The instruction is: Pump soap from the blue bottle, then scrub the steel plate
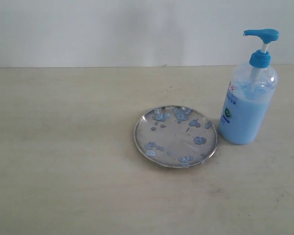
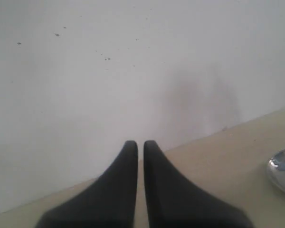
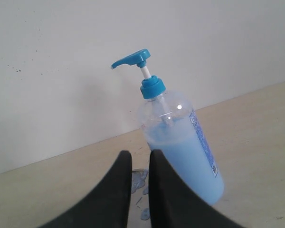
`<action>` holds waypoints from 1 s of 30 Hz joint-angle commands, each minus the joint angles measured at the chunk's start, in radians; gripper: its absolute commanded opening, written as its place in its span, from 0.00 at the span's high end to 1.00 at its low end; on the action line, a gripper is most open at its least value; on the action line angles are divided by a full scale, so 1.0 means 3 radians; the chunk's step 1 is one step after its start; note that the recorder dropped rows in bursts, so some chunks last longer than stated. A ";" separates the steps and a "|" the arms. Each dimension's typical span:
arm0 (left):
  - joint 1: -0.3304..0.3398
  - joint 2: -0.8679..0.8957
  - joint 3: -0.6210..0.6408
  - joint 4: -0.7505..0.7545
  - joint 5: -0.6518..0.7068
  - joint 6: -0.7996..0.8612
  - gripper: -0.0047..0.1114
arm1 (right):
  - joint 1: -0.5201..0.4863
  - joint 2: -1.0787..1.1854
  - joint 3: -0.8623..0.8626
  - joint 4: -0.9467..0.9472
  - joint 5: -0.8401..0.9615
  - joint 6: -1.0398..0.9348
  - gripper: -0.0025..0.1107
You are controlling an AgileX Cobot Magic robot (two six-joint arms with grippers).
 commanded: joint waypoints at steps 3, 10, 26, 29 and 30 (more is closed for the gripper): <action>0.1137 -0.0088 0.0011 -0.0035 0.1133 -0.0247 0.92 | 0.0007 -0.0018 -0.0005 -0.0008 -0.0017 0.0007 0.96; 0.1443 -0.0088 0.0011 -0.0035 0.0927 0.0043 0.92 | 0.0007 -0.0018 -0.0005 -0.0008 -0.0017 0.0007 0.96; 0.1443 -0.0031 0.0011 0.4878 0.1825 -0.6288 0.92 | 0.0007 -0.0018 -0.0005 -0.0008 -0.0017 0.0007 0.96; 0.1443 -0.0025 0.0011 0.4959 0.1798 -0.6286 0.92 | 0.0007 -0.0018 -0.0005 -0.0008 -0.0017 0.0007 0.96; 0.1443 -0.0025 0.0011 0.4859 0.1779 -0.6286 0.92 | 0.0007 -0.0018 -0.0005 -0.0008 -0.0011 0.0007 0.96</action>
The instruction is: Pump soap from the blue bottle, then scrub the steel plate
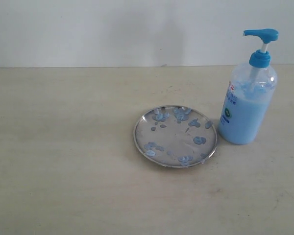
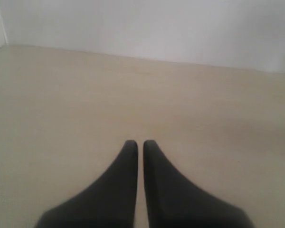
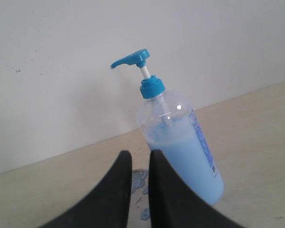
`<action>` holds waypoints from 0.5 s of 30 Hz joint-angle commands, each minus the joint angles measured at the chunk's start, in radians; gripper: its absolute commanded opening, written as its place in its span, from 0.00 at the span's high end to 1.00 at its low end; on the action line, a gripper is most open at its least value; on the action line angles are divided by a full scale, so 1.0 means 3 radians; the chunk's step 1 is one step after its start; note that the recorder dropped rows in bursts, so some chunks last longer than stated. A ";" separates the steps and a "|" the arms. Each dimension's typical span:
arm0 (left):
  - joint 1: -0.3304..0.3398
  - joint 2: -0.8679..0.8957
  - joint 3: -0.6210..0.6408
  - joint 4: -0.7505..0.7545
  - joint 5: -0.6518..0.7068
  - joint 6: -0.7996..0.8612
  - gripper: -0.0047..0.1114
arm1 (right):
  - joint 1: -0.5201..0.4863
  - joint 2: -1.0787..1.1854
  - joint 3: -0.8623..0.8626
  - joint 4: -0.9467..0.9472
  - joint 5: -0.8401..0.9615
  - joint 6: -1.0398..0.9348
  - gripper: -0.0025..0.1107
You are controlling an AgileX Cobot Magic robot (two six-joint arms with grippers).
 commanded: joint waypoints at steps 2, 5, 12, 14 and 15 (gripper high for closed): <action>0.0018 0.0015 0.0006 -0.0408 0.0006 -0.0248 0.92 | 0.0007 -0.0018 -0.0005 -0.0008 -0.0011 0.0005 0.96; 0.0005 -0.0044 0.0006 -0.0533 -0.0037 0.0180 0.92 | 0.0007 -0.0018 -0.0005 -0.0008 -0.0011 0.0005 0.96; 0.0014 -0.0049 0.0006 -0.0482 0.0121 0.0451 0.92 | 0.0007 -0.0018 -0.0005 -0.0008 -0.0017 0.0005 0.96; 0.0052 -0.0049 0.0006 -0.0629 0.0140 0.0514 0.92 | 0.0007 -0.0018 -0.0005 -0.0008 -0.0017 0.0005 0.96; 0.0089 -0.0049 0.0006 -0.0705 0.0123 0.0679 0.92 | 0.0007 -0.0018 -0.0005 -0.0008 -0.0017 0.0005 0.96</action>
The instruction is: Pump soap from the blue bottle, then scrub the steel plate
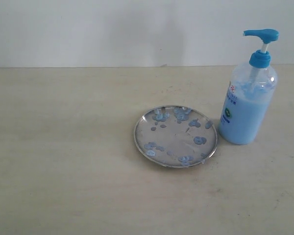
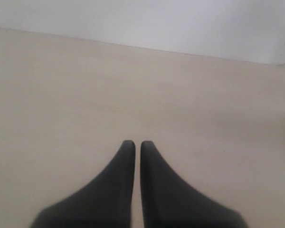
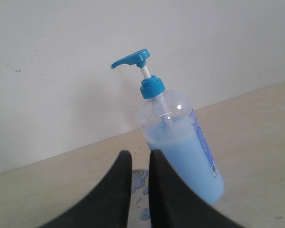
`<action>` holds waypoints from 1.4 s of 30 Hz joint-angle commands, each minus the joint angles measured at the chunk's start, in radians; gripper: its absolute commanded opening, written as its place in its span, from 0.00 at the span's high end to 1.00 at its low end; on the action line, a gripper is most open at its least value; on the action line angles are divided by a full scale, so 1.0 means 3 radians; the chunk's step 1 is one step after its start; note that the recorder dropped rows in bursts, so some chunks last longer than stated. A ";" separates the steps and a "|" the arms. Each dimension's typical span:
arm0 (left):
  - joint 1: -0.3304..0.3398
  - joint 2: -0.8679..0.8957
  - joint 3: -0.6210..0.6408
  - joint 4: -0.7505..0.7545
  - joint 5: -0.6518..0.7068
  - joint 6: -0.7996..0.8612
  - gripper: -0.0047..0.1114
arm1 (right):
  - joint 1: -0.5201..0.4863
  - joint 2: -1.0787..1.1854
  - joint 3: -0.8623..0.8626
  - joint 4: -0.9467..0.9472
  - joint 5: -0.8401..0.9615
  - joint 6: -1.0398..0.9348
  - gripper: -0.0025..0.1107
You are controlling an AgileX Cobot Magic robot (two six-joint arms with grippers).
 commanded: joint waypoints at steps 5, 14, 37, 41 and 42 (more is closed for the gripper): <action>0.0152 -0.0012 -0.0002 -0.0513 0.0027 0.1289 0.92 | 0.0007 -0.0018 -0.0005 -0.0008 -0.0017 0.0005 0.96; 0.0152 -0.0012 -0.0002 -0.0526 0.0049 0.1307 0.92 | 0.0007 -0.0018 -0.0005 -0.0008 -0.0017 0.0005 0.96; 0.0152 -0.0012 -0.0002 -0.0501 0.0028 0.1307 0.92 | -0.0059 -0.0018 -0.0005 -0.0671 0.0951 -0.0533 0.96; 0.0152 -0.0012 -0.0002 -0.0501 0.0026 0.1307 0.92 | -0.0067 -0.0018 -0.0005 -0.0829 0.1069 -0.0504 0.96; 0.0152 -0.0012 -0.0002 -0.0501 0.0026 0.1307 0.92 | -0.0067 -0.0018 -0.0005 -0.0929 0.1047 -0.0535 0.96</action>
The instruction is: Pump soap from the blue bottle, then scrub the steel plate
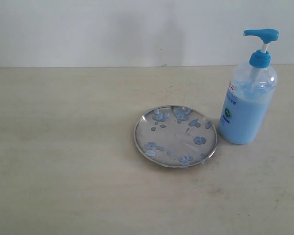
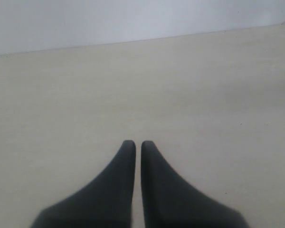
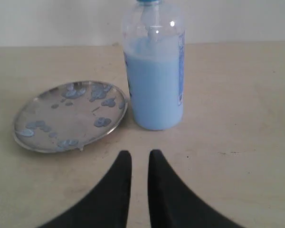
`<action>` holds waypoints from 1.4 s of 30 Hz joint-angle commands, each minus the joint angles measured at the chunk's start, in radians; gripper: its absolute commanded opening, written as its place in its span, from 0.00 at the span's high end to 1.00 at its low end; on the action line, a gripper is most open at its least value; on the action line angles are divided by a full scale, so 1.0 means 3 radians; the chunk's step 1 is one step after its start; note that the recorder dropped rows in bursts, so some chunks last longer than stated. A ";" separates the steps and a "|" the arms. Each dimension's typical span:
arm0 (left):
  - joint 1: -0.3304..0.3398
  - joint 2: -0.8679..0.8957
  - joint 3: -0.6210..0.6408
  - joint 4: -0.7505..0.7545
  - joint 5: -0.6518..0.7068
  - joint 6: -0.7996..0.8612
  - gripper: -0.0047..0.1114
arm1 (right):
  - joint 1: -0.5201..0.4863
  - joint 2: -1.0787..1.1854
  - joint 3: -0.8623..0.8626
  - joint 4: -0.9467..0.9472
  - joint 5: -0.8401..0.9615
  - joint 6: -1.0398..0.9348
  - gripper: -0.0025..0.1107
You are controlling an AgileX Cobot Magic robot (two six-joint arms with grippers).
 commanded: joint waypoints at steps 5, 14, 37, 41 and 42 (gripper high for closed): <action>0.0013 -0.0012 -0.0002 -0.0028 -0.0041 0.0027 0.92 | 0.0197 -0.0013 -0.0005 -0.0795 0.0091 0.0040 0.96; 0.0013 -0.0012 -0.0002 -0.0028 -0.0041 0.0027 0.92 | 0.0236 -0.0013 -0.0005 -0.0803 0.0063 0.0026 0.96; 0.0013 -0.0012 -0.0002 -0.0028 -0.0041 0.0027 0.92 | 0.0236 -0.0013 -0.0005 -0.0803 0.0063 0.0026 0.96; 0.0013 -0.0012 -0.0002 -0.0028 -0.0041 0.0027 0.92 | 0.0236 -0.0013 -0.0005 -0.0803 0.0063 0.0026 0.96; 0.0013 -0.0012 -0.0002 -0.0028 -0.0041 0.0027 0.92 | 0.0236 -0.0013 -0.0005 -0.0803 0.0063 0.0026 0.96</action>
